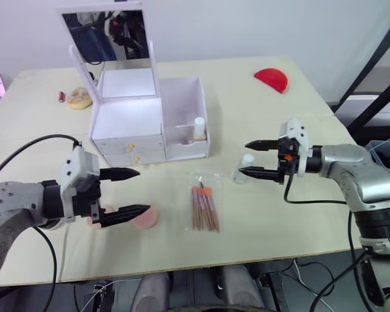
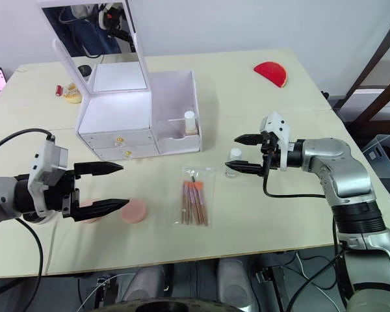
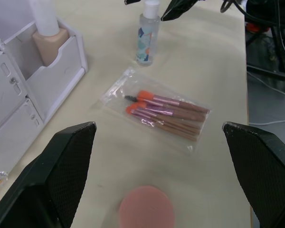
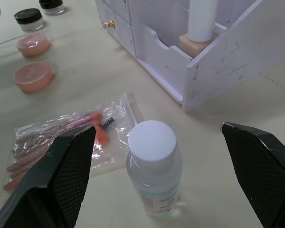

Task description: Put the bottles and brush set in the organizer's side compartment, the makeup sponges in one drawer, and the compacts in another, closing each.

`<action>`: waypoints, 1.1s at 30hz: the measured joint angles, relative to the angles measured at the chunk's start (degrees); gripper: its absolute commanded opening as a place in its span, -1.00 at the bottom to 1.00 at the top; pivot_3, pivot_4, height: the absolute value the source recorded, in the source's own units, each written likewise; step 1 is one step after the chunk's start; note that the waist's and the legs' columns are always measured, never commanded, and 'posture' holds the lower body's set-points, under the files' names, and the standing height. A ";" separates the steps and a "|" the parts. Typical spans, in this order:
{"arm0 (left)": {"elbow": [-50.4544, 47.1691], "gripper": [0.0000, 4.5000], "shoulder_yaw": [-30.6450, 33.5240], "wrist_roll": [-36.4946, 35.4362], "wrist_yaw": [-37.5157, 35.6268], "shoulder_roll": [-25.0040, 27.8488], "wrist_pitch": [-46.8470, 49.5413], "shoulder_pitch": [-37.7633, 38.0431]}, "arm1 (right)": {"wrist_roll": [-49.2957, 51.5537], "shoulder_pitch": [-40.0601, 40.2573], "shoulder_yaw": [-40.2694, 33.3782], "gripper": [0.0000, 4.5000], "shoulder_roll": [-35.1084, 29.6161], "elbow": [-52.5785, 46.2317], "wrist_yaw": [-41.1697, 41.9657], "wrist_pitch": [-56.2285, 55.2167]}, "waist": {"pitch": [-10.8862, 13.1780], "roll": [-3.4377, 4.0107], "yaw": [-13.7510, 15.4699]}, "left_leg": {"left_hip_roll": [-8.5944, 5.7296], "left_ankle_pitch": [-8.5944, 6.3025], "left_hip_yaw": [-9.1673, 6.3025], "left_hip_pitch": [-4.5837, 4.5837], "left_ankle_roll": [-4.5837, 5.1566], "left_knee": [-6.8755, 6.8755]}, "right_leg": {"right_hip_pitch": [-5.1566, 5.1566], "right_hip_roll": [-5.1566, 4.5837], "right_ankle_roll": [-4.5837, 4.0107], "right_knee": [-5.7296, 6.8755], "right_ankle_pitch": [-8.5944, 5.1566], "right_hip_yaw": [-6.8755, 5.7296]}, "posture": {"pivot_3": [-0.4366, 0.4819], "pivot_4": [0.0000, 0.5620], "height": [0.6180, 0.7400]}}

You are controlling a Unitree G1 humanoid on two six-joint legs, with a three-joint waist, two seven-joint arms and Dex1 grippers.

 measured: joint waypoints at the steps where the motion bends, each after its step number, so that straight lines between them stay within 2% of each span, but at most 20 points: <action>1: -0.05 1.00 0.00 -0.01 0.04 0.00 0.04 0.01 | 0.00 0.00 0.00 0.87 0.02 0.00 0.00 0.02 | 0.00 0.00 0.00 | 0.00 0.00 0.00 0.00 0.00 0.00 | 0.00 0.00 0.00 0.00 0.00 0.00 | -0.05 -0.47 0.99; 3: -0.22 1.00 0.00 -0.06 0.25 -0.05 0.13 0.01 | 0.00 0.00 0.00 0.62 0.07 0.00 -0.01 0.07 | 0.00 0.00 0.00 | 0.00 0.00 0.00 0.00 0.00 0.00 | 0.00 0.00 0.00 0.00 0.00 0.00 | -0.05 -0.47 0.99; 10: -0.23 1.00 0.00 -0.98 0.85 -0.05 0.38 0.01 | -0.10 0.01 0.01 -0.70 0.11 0.00 -0.06 0.06 | 0.00 0.00 0.00 | 0.00 0.00 0.00 0.00 0.00 0.00 | 0.00 0.00 0.01 0.00 0.00 0.00 | -0.05 -0.47 0.99; 24: -0.19 1.00 0.01 -0.99 0.78 -0.04 0.70 0.17 | 0.26 -0.98 -0.04 -0.69 0.09 -0.41 -0.15 1.79 | 0.02 0.03 -0.11 | 0.00 0.00 0.00 0.00 0.00 0.00 | -0.01 0.00 0.00 0.00 0.00 0.00 | -0.05 -0.47 0.99; 31: 0.70 1.00 0.03 -0.88 0.30 -0.05 0.55 0.57 | 3.87 -11.31 -0.64 -0.69 -1.11 -5.32 -0.18 9.12 | -0.01 -0.03 -0.20 | 0.00 0.00 -0.12 0.01 0.00 -0.06 | -0.01 0.04 0.00 0.00 -0.02 -0.05 | -0.05 -0.47 0.99; 33: 3.31 1.00 0.37 -0.60 0.26 -0.21 0.27 0.31 | 4.13 -20.76 1.99 -0.69 2.16 -3.16 -2.24 15.32 | 0.23 0.27 -0.53 | -0.03 0.01 -0.03 -0.11 0.01 0.01 | -0.18 0.02 0.02 -0.01 0.00 0.02 | -0.05 -0.47 0.99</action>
